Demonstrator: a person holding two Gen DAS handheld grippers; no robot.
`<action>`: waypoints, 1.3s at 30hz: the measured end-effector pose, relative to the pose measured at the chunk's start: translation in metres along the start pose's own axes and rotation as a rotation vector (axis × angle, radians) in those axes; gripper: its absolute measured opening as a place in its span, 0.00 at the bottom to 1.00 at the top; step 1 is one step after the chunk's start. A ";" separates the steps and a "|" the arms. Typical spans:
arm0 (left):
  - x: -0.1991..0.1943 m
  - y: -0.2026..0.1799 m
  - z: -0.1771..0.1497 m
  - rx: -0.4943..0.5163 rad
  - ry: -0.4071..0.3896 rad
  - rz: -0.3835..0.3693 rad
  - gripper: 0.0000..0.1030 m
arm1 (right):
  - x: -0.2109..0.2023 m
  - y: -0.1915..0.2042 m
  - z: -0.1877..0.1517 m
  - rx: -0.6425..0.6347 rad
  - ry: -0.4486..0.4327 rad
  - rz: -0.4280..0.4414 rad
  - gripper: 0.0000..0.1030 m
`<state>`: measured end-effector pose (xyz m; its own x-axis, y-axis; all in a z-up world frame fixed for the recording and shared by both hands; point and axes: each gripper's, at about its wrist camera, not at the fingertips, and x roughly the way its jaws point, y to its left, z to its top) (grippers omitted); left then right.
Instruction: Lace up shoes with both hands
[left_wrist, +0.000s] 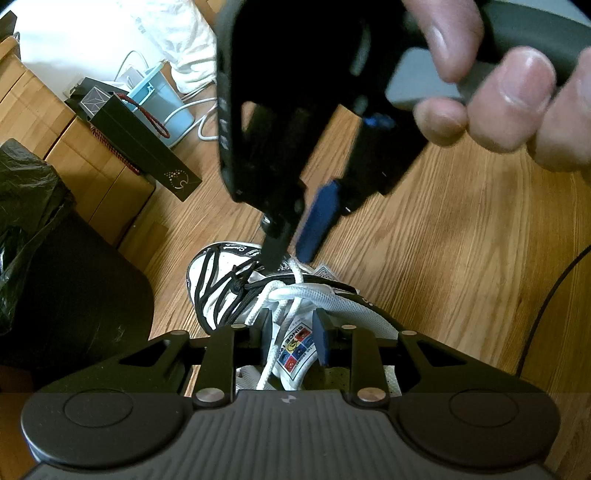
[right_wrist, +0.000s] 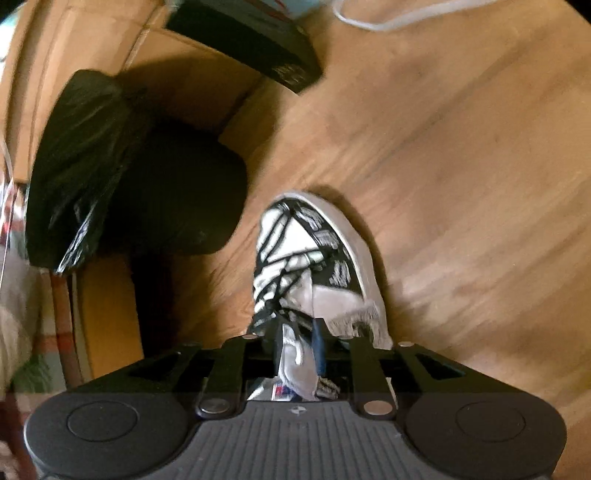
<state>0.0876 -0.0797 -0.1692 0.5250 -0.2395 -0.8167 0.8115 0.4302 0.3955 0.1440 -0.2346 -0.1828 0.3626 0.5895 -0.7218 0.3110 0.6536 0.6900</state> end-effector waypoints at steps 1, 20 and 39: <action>0.000 0.000 0.000 0.001 0.000 0.000 0.27 | 0.001 0.000 -0.001 -0.001 0.006 -0.001 0.21; 0.002 0.002 0.001 0.004 -0.002 0.000 0.28 | -0.011 0.021 -0.002 -0.190 -0.097 -0.058 0.04; 0.001 0.000 0.000 0.008 -0.003 0.002 0.28 | -0.001 0.022 -0.012 -0.209 -0.022 -0.050 0.05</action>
<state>0.0883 -0.0799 -0.1701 0.5271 -0.2414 -0.8148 0.8125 0.4240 0.4000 0.1403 -0.2150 -0.1672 0.3707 0.5451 -0.7519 0.1408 0.7673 0.6257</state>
